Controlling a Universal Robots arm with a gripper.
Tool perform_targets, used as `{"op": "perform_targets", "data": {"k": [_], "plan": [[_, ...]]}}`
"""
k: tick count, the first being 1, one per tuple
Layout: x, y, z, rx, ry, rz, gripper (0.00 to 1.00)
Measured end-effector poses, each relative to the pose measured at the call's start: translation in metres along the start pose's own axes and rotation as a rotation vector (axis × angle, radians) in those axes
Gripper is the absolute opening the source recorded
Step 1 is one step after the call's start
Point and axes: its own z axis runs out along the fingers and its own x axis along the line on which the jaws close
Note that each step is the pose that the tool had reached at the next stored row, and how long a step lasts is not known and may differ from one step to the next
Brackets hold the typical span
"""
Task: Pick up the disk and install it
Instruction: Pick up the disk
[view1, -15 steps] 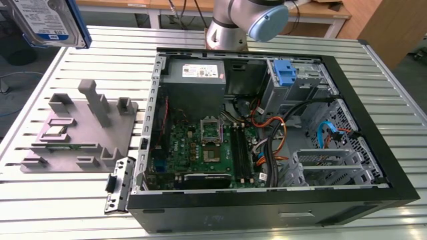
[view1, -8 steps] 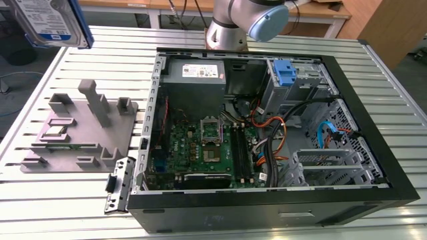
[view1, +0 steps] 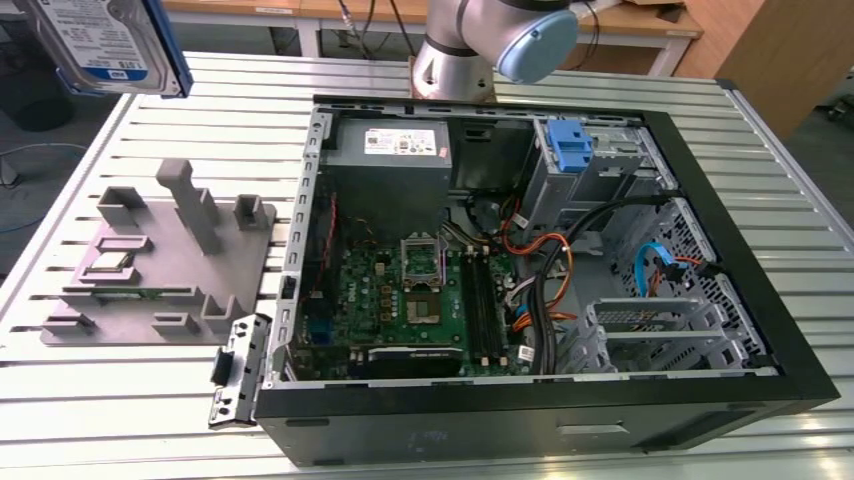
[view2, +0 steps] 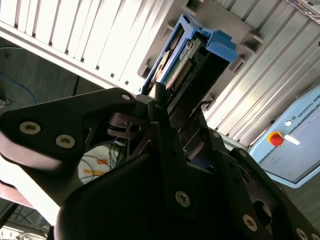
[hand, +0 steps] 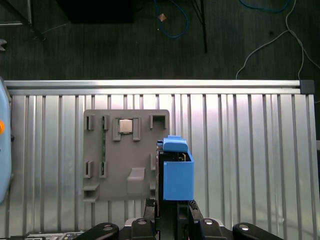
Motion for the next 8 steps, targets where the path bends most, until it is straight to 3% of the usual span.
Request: {"op": "perform_targets", "data": {"k": [8], "plan": [[-0.0002, -0.0049, -0.0002, 0.0, 0.0, 0.0, 0.35]]}}
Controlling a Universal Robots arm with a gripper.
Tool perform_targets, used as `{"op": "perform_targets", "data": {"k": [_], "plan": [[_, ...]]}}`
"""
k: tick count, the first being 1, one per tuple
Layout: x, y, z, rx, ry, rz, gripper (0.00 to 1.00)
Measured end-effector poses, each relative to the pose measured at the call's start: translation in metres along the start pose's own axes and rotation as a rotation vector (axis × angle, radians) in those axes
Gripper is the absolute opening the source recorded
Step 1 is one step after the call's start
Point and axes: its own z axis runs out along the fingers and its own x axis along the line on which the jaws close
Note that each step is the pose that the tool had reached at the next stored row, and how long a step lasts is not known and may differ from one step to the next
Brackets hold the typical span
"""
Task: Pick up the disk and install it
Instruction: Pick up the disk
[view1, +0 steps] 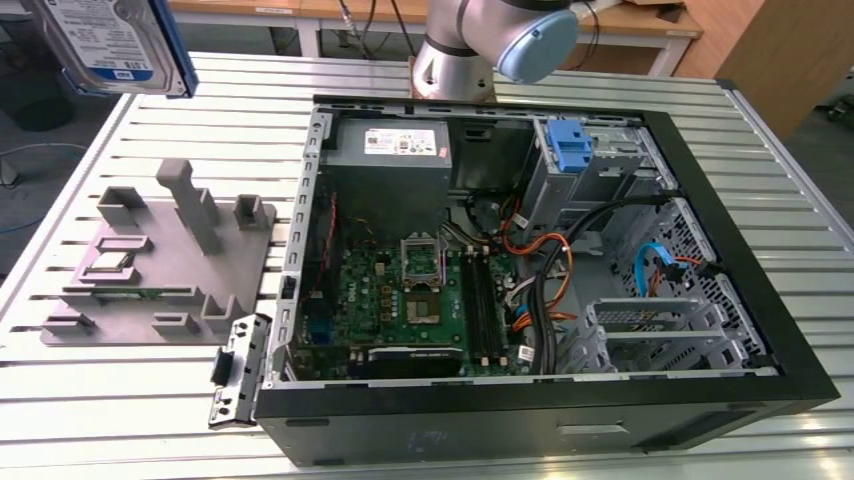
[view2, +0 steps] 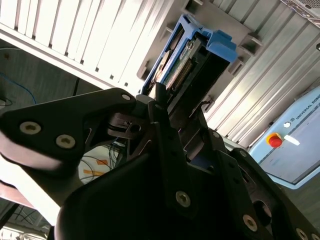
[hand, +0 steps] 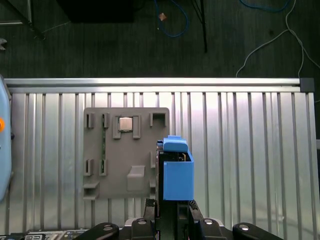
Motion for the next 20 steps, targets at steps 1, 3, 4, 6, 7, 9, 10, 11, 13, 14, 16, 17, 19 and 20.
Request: {"op": "perform_targets", "data": {"k": [1, 3, 4, 6, 7, 9, 10, 11, 13, 14, 16, 17, 19, 20], "plan": [[0.0, -0.0006, 0.0, 0.0, 0.0, 0.0, 0.35], [-0.0001, -0.0018, -0.0001, -0.0001, 0.0001, 0.0, 0.35], [-0.0001, -0.0024, -0.0001, 0.0, 0.0, 0.0, 0.35], [-0.0001, -0.0037, -0.0001, 0.0001, 0.0, 0.0, 0.35], [-0.0001, -0.0044, -0.0002, 0.0, 0.0, 0.0, 0.35], [-0.0002, -0.0057, -0.0003, 0.0, 0.0, 0.0, 0.35], [-0.0002, -0.0063, -0.0003, 0.0, 0.0, 0.0, 0.35], [-0.0002, -0.007, -0.0003, 0.0, 0.0, 0.0, 0.35], [-0.0003, -0.0083, -0.0003, 0.0, 0.0, 0.0, 0.35], [-0.0003, -0.0089, -0.0004, 0.0, 0.0, 0.0, 0.35], [-0.0003, -0.0096, -0.0004, 0.0, 0.0, 0.0, 0.35], [-0.0003, -0.0097, -0.0004, 0.0, 0.0, 0.0, 0.35], [-0.0003, -0.01, -0.0004, 0.0, 0.0, 0.0, 0.35], [-0.0003, -0.0102, -0.0004, 0.0, 0.0, 0.0, 0.35]]}}
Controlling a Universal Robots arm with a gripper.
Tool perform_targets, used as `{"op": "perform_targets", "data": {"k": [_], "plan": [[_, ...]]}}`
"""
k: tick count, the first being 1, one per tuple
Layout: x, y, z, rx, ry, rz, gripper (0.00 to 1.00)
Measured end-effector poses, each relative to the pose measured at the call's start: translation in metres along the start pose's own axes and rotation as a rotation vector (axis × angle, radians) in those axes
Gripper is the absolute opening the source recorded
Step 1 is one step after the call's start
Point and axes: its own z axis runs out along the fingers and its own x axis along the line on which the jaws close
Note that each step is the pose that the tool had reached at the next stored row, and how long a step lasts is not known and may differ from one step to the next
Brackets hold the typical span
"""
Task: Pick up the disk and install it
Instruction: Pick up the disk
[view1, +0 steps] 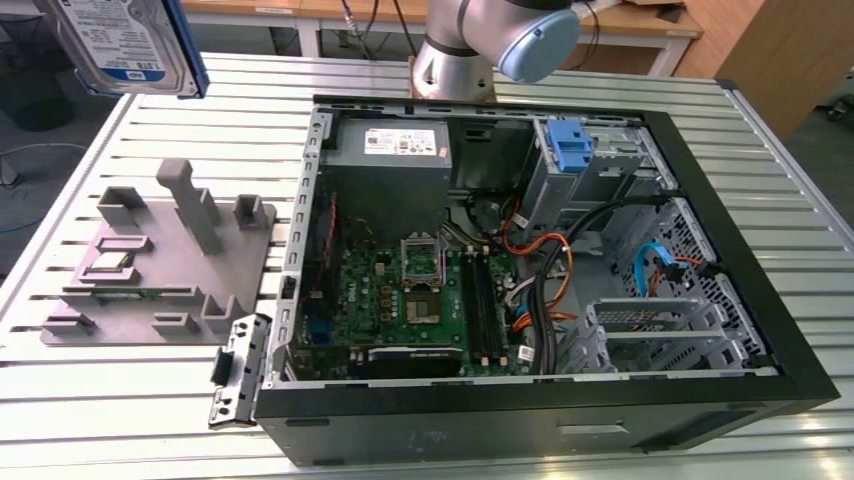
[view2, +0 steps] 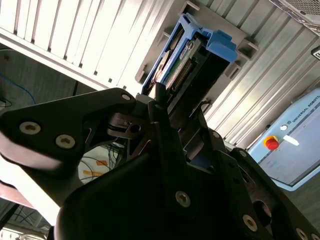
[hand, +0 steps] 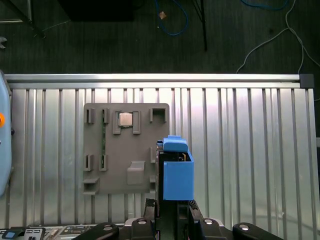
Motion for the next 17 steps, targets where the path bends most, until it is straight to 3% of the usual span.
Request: {"op": "perform_targets", "data": {"k": [17], "plan": [[-0.0002, -0.0052, -0.0002, 0.0, 0.0, 0.0, 0.35]]}}
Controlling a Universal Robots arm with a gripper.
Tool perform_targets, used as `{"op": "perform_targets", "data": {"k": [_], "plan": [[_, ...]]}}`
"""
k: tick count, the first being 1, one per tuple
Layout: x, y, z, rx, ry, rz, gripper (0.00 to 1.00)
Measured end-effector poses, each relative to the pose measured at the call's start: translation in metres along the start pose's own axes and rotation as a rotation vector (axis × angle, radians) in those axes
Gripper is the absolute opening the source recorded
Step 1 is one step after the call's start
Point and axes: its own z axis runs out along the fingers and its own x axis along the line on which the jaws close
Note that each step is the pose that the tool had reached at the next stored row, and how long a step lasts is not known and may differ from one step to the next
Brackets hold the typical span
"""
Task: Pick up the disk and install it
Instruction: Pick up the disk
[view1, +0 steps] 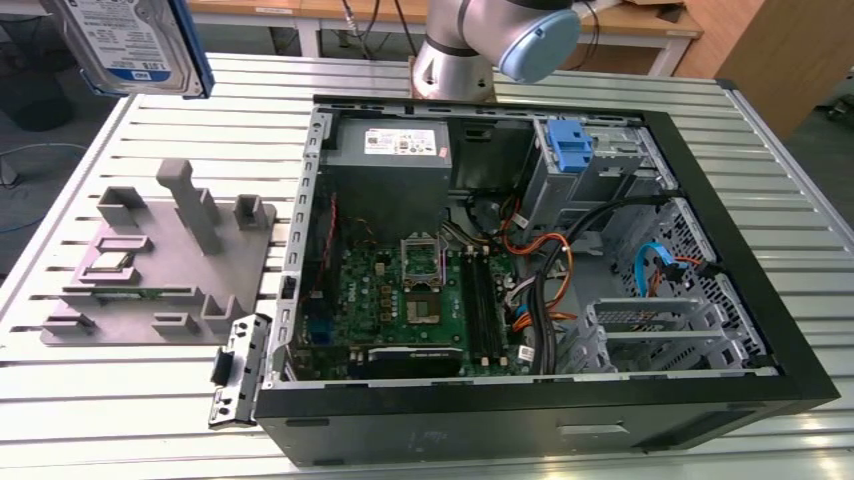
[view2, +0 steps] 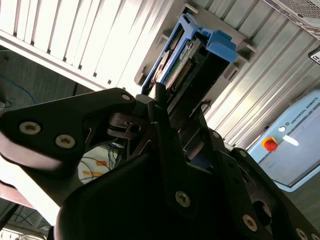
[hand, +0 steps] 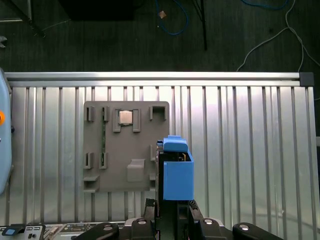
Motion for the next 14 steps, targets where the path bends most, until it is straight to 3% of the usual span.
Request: {"op": "perform_targets", "data": {"k": [7, 14], "plan": [[-0.0001, -0.0039, -0.0002, 0.0, 0.0, 0.0, 0.35], [-0.0004, -0.0132, -0.0006, -0.0001, 0.0, 0.0, 0.35]]}}
